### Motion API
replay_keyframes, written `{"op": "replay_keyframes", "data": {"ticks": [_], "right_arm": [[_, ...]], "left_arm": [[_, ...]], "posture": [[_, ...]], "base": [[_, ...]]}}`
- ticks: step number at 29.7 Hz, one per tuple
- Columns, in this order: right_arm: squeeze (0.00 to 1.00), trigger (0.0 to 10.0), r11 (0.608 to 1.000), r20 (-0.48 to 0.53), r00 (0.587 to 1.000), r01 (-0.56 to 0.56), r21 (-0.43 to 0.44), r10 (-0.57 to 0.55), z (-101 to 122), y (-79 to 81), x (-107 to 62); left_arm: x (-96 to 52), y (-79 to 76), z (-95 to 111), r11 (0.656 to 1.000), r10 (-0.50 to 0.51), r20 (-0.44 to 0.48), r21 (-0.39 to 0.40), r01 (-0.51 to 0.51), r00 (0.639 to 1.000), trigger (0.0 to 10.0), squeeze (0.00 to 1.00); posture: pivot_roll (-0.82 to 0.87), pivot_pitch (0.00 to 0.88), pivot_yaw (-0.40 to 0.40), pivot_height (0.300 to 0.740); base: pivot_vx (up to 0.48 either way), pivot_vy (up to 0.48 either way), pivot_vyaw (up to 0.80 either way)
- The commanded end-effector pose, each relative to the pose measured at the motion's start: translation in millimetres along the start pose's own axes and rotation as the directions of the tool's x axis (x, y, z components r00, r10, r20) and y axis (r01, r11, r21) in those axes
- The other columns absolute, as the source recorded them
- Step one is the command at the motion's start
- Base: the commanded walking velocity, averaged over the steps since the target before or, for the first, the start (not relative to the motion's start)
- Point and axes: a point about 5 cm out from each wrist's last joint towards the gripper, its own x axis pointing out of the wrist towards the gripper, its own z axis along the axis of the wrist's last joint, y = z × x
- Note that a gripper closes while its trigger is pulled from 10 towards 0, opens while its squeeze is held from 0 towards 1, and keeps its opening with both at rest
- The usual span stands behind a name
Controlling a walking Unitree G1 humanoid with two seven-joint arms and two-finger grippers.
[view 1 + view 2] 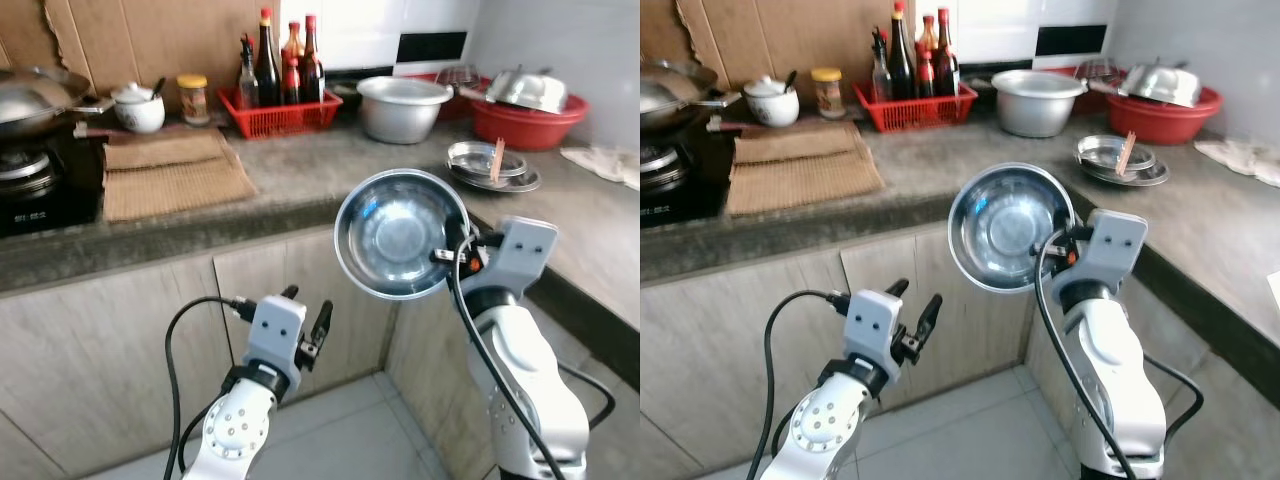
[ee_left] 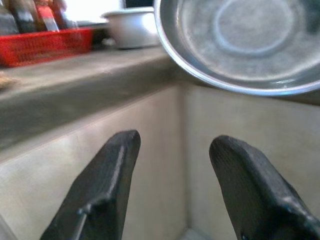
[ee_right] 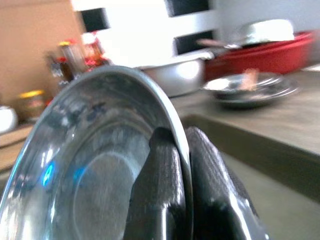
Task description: Kitchen organization
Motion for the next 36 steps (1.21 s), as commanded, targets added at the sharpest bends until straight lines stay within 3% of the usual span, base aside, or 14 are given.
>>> {"op": "replay_keyframes", "data": {"ticks": [1,11,16,28,36], "right_arm": [[0.00,10.0,1.000,0.024,0.999,0.021,0.000,-0.021,4.0,-2.0,-0.1],[0.00,10.0,0.999,0.031,0.999,0.045,-0.009,-0.045,5.8,-5.1,1.0],[0.00,10.0,0.999,0.036,0.998,0.052,-0.013,-0.051,6.5,-5.5,1.0],[0.00,10.0,0.998,0.047,0.997,0.057,-0.026,-0.056,8.4,-3.4,2.6],[0.00,10.0,0.998,0.052,0.997,0.055,-0.033,-0.053,9.1,-1.7,3.3]], "left_arm": [[1.3,1.9,3.4,1.000,-0.003,0.014,0.008,0.003,1.000,10.0,0.00],[2.5,1.9,4.1,1.000,-0.004,0.018,0.007,0.004,1.000,10.0,0.00],[2.5,2.1,4.0,1.000,-0.004,0.017,0.005,0.004,1.000,10.0,0.00],[5.1,2.9,7.0,1.000,-0.012,0.030,0.005,0.012,0.999,10.0,0.00],[5.6,4.1,7.8,1.000,-0.008,0.033,0.005,0.008,0.999,10.0,0.00]], "posture": [[-0.02,0.000,-0.049,0.740],[-0.02,0.000,-0.047,0.740],[-0.02,0.000,-0.046,0.740],[-0.02,0.000,-0.046,0.740],[-0.02,0.000,-0.044,0.740]], "base": [[-0.304,0.000,-0.80],[-0.301,0.000,-0.80],[-0.286,0.000,0.00],[0.000,0.000,-0.67],[0.169,0.000,0.00]]}}
